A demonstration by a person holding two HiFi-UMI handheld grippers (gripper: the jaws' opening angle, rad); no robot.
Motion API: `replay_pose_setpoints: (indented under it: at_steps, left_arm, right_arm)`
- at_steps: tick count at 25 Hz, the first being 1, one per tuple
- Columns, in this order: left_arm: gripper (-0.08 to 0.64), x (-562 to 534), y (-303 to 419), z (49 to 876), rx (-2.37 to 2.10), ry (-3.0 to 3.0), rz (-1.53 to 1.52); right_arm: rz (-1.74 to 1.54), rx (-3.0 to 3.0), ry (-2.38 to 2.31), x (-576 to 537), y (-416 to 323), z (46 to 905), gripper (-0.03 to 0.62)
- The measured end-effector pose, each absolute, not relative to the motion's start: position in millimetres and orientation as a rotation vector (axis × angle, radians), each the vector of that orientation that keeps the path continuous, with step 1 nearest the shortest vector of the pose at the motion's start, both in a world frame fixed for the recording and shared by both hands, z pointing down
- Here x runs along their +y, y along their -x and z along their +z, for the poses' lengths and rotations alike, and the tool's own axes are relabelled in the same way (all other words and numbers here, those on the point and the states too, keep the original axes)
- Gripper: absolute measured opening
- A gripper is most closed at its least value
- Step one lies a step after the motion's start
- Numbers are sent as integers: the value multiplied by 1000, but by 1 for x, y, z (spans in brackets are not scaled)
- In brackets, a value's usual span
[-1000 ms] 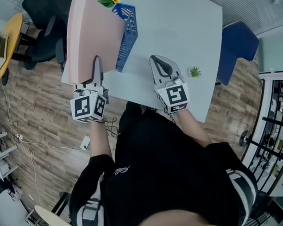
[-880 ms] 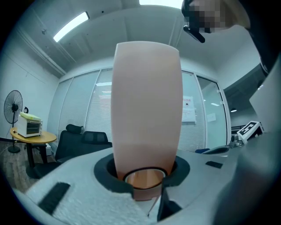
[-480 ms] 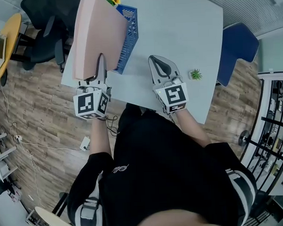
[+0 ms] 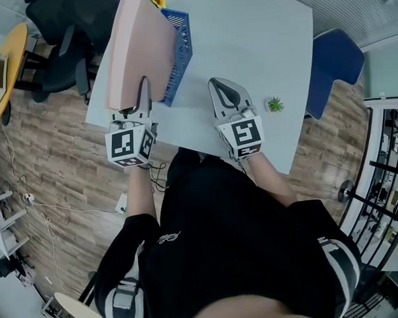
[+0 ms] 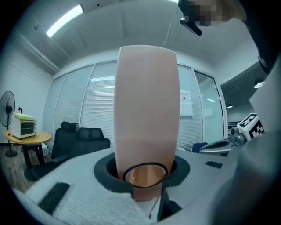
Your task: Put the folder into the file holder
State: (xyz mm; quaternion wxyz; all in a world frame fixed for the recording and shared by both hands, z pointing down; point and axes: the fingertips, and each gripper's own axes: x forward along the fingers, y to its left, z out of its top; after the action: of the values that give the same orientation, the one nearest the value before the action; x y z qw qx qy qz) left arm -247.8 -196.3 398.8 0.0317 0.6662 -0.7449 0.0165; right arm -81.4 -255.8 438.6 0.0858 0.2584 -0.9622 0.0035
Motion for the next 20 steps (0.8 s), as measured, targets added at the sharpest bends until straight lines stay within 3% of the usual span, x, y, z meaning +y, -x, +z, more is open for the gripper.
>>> replay_pose_setpoints:
  at_steps: [20]
  left_arm:
    - [130,-225,251,403,-2228,-2082,127]
  right_arm:
    - [63,-2847,-830,-271,79,443,5]
